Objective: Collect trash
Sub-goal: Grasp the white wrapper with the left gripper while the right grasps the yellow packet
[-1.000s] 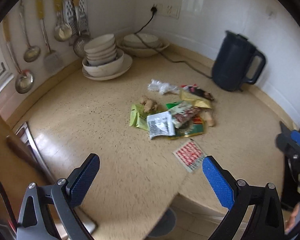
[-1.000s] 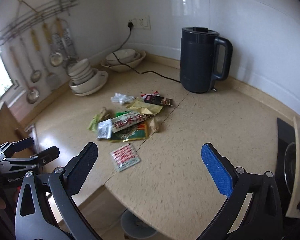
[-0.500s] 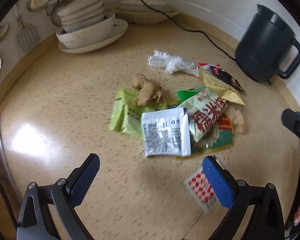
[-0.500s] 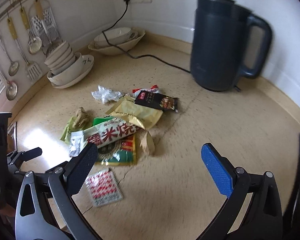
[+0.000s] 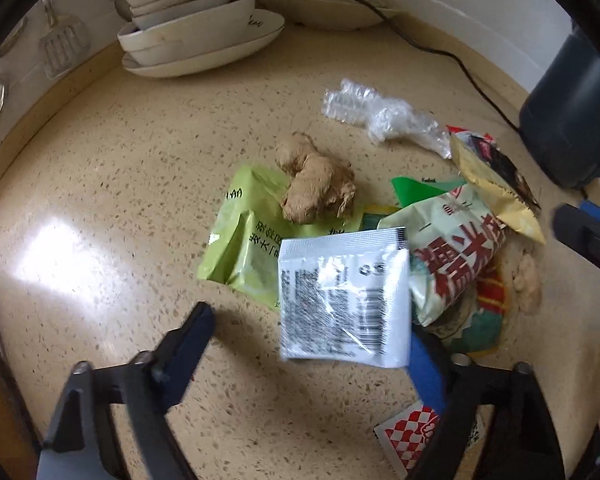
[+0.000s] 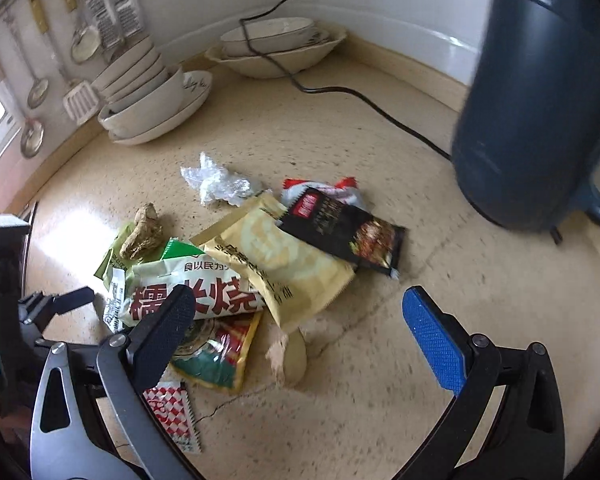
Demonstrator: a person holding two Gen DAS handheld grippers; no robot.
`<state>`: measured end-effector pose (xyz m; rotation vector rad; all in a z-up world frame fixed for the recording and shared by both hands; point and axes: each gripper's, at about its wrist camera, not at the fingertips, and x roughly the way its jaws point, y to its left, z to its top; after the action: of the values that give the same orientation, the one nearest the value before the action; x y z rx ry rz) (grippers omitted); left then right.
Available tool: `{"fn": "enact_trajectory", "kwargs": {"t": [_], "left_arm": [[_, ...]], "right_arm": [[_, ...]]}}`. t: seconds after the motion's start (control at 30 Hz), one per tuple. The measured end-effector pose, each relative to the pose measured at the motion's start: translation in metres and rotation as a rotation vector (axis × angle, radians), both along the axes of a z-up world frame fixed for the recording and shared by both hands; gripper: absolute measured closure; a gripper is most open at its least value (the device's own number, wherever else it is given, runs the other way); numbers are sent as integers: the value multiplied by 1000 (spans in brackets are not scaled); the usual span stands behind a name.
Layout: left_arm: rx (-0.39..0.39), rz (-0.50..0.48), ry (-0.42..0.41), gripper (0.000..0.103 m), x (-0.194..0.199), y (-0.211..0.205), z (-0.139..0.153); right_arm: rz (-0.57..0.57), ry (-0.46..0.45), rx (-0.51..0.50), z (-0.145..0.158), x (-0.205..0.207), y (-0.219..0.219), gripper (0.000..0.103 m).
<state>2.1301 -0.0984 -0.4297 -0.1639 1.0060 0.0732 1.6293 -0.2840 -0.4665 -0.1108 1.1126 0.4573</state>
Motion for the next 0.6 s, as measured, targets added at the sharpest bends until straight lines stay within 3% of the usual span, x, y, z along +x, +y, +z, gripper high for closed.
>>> {"fn": "enact_trajectory", "kwargs": {"t": [0.03,0.1,0.2,0.27,0.33,0.4,0.5,0.53,0.6], "left_arm": [[-2,-7,-6,32,-1,2,0],[-8,-12,-13,51,-2,8,3],[-51,-11,-17,59,-5,19,5],[-56,15,-24,87,-6,26,5],[-108,33,-27,89,-7,36,3],[-99,36,-27,89,-10,39,4],[-95,34,-35,94,-23,43,11],[-102,34,-34,98,-23,43,11],[-107,30,-45,98,-30,45,15]], "right_arm": [[18,-1,1,-2,3,3,0],[55,-6,-11,-7,8,11,0],[104,-7,-41,-17,14,22,0],[124,11,-43,-26,19,27,0],[139,35,-34,-33,23,30,17],[146,43,-51,-39,25,32,32],[154,52,-38,-42,27,31,36],[156,56,-39,-42,28,31,47],[165,60,-21,-41,29,30,57]]}}
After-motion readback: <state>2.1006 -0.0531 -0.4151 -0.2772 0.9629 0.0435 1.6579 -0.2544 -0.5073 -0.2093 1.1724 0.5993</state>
